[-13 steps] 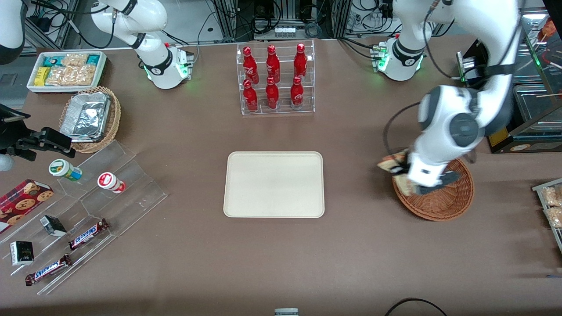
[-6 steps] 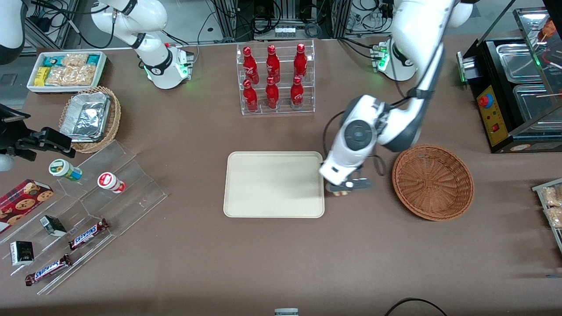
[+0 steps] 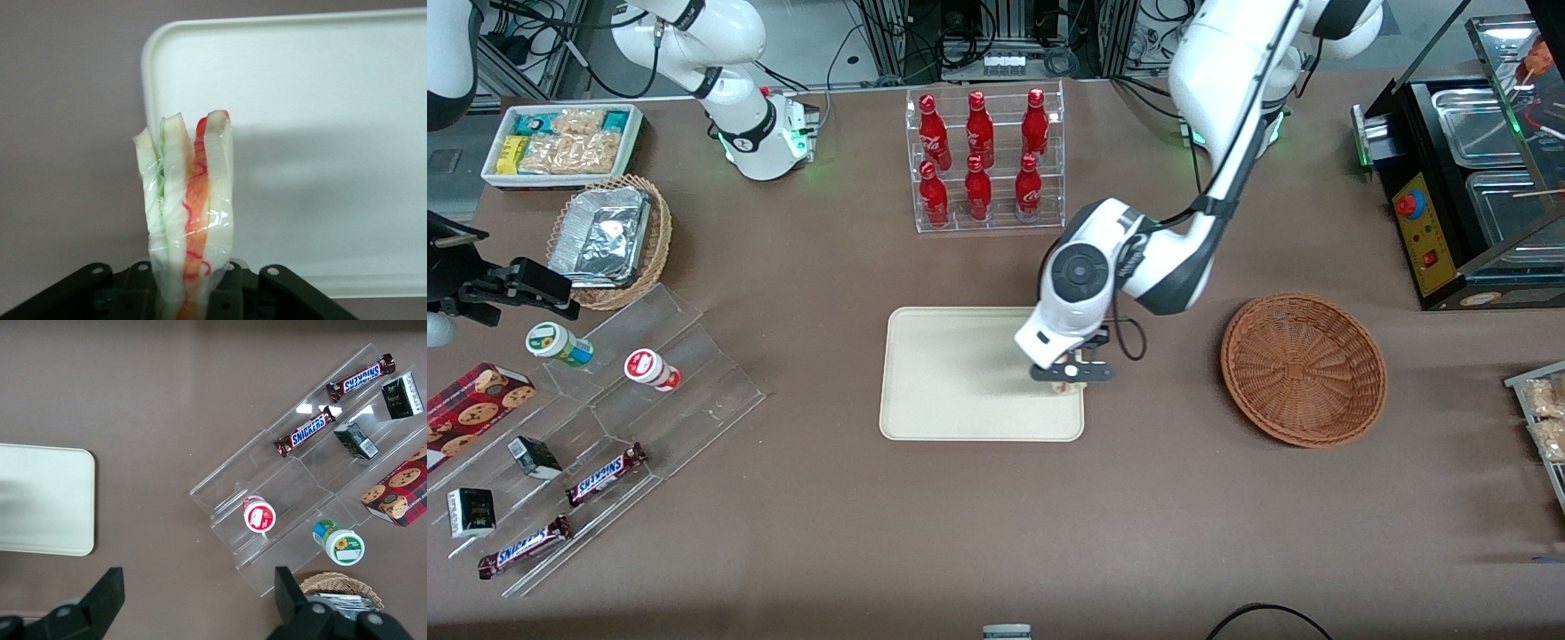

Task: Place sandwich from basket to tray
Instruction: 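Lift the sandwich and carry it with the left gripper over the tray, then lower the sandwich onto the cream tray and open the left gripper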

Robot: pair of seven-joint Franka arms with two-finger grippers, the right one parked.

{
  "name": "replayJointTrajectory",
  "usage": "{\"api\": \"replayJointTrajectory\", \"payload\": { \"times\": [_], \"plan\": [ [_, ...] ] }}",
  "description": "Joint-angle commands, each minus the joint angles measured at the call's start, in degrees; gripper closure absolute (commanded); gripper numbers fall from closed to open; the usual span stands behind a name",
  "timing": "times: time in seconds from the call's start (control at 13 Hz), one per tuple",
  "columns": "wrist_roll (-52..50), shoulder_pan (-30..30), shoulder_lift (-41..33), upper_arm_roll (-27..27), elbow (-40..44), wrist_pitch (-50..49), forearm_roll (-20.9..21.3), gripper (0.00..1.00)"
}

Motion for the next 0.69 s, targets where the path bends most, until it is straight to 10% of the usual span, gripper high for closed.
{"api": "replayJointTrajectory", "payload": {
  "times": [0.0, 0.62],
  "plan": [
    [6.1, -0.9, 3.0, 0.9, 2.2, 1.9, -0.1, 0.82],
    [5.8, -1.2, 8.0, 0.8, 5.7, 4.8, -0.4, 0.79]
  ]
}}
